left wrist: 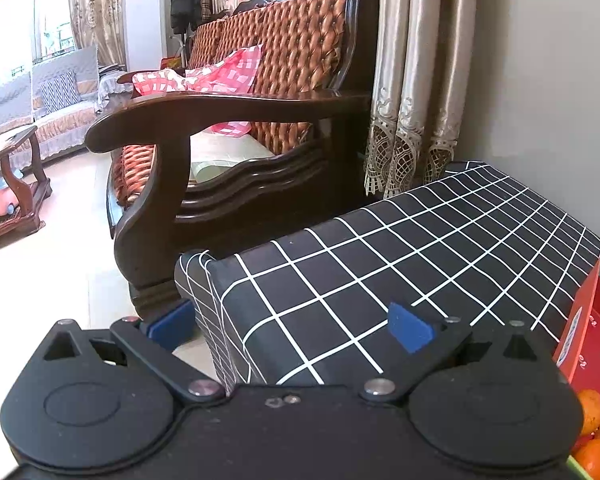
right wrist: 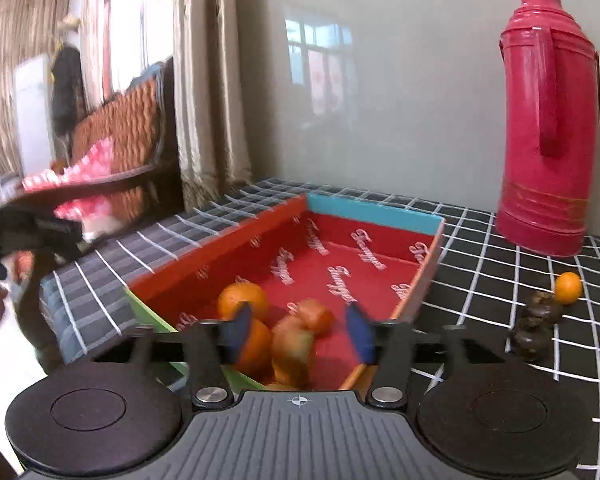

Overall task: Organize fruits
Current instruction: 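Carry the mottled fruit into the box and open the right gripper, then move the left gripper from the box back toward the remaining fruits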

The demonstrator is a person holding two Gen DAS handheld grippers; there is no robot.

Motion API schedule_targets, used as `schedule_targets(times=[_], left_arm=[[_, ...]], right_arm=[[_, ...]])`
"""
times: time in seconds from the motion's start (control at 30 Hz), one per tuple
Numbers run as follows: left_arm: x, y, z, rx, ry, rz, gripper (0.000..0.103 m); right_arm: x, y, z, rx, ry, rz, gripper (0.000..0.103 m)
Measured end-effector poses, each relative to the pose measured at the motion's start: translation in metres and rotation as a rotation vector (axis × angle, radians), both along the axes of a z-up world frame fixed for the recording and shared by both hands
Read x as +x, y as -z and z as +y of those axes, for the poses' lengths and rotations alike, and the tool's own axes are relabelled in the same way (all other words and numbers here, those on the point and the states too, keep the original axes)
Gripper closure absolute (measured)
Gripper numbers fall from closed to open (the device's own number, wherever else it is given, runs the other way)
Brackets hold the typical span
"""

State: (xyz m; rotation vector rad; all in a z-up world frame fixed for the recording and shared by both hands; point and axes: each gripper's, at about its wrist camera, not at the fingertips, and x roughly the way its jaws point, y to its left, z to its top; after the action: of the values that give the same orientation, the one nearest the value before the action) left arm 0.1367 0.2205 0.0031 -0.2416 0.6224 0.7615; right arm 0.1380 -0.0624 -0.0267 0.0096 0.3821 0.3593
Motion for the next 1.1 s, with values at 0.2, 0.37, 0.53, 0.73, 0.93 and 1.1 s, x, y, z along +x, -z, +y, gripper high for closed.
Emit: schedule_targets(times=[0.2, 0.37, 0.53, 0.73, 0.93, 1.1], left_arm=[[0.001, 0.000, -0.005, 0.004, 0.008, 0.001, 0.006], [0.004, 0.000, -0.017, 0.017, 0.034, 0.003, 0.006], [0.008, 0.000, -0.036, 0.029, 0.075, 0.004, 0.006], [0.013, -0.005, -0.073, 0.071, 0.155, -0.023, 0.006], [0.014, -0.008, -0.127, 0.137, 0.299, -0.063, 0.006], [0.008, -0.007, -0.176, 0.190, 0.457, -0.110, 0.006]], right_arm=[[-0.016, -0.017, -0.016, 0.018, 0.115, -0.119, 0.009], [-0.018, -0.029, -0.045, 0.036, 0.303, -0.152, 0.000], [-0.022, -0.032, -0.073, 0.025, 0.472, -0.137, 0.000], [-0.027, -0.031, -0.106, 0.013, 0.646, -0.077, 0.000], [-0.033, -0.029, -0.136, 0.018, 0.771, -0.034, 0.000], [-0.048, -0.030, -0.157, 0.013, 0.855, -0.018, 0.000]])
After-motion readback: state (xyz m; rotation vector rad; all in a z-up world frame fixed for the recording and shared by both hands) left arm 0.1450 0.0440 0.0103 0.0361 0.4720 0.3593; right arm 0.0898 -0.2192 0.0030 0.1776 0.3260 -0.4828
